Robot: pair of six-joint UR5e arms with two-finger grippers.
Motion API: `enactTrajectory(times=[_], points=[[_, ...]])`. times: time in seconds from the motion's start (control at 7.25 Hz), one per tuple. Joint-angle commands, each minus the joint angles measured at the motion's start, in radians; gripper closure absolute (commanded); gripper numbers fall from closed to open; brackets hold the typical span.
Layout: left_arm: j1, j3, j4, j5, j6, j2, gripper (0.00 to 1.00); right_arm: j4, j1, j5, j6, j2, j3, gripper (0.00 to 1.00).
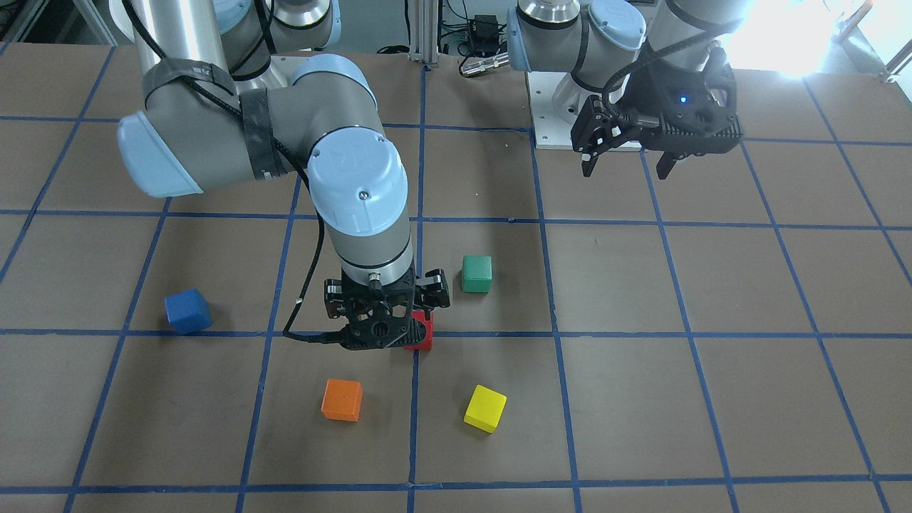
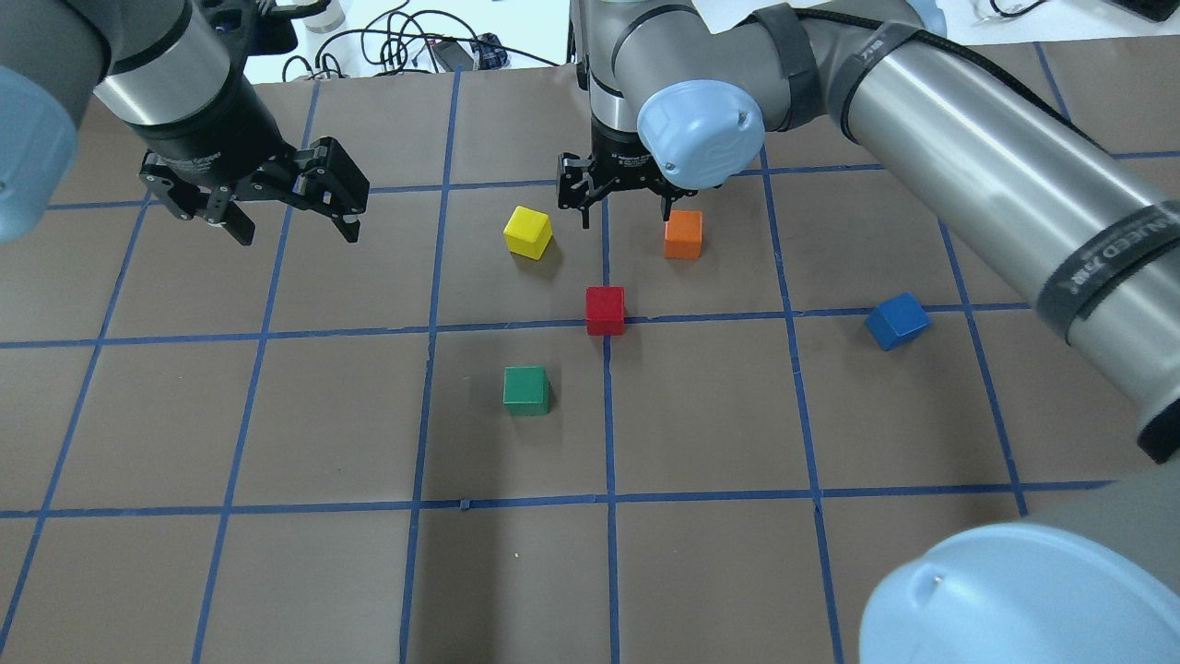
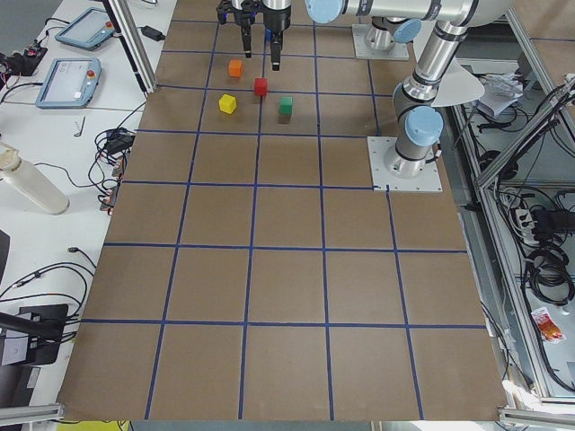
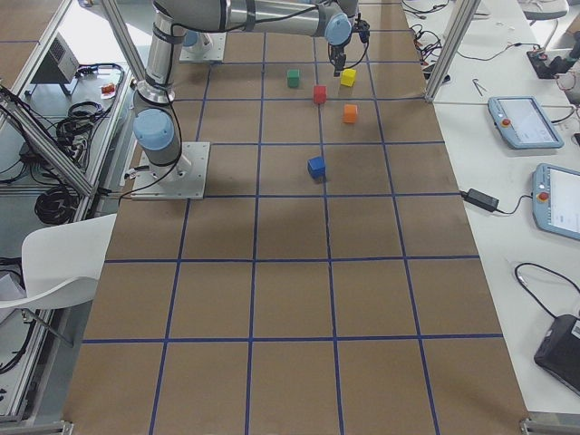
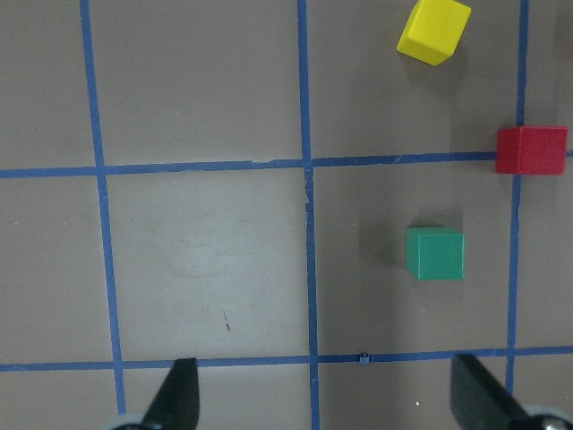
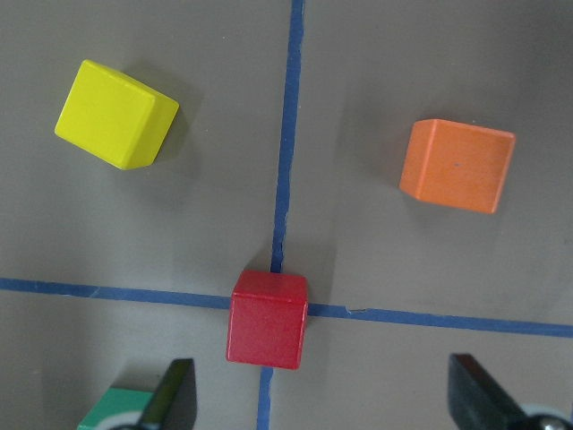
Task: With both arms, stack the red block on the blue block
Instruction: 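Lower the right gripper over the red cube and grasp it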
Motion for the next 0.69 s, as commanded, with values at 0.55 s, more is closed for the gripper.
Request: enactTrajectory(times=[0.55], points=[[0.000, 0.021, -0.003, -0.002, 0.000, -0.026, 0.00, -0.036, 0.026, 0.040, 0.122, 0.095, 0.022, 0.00]])
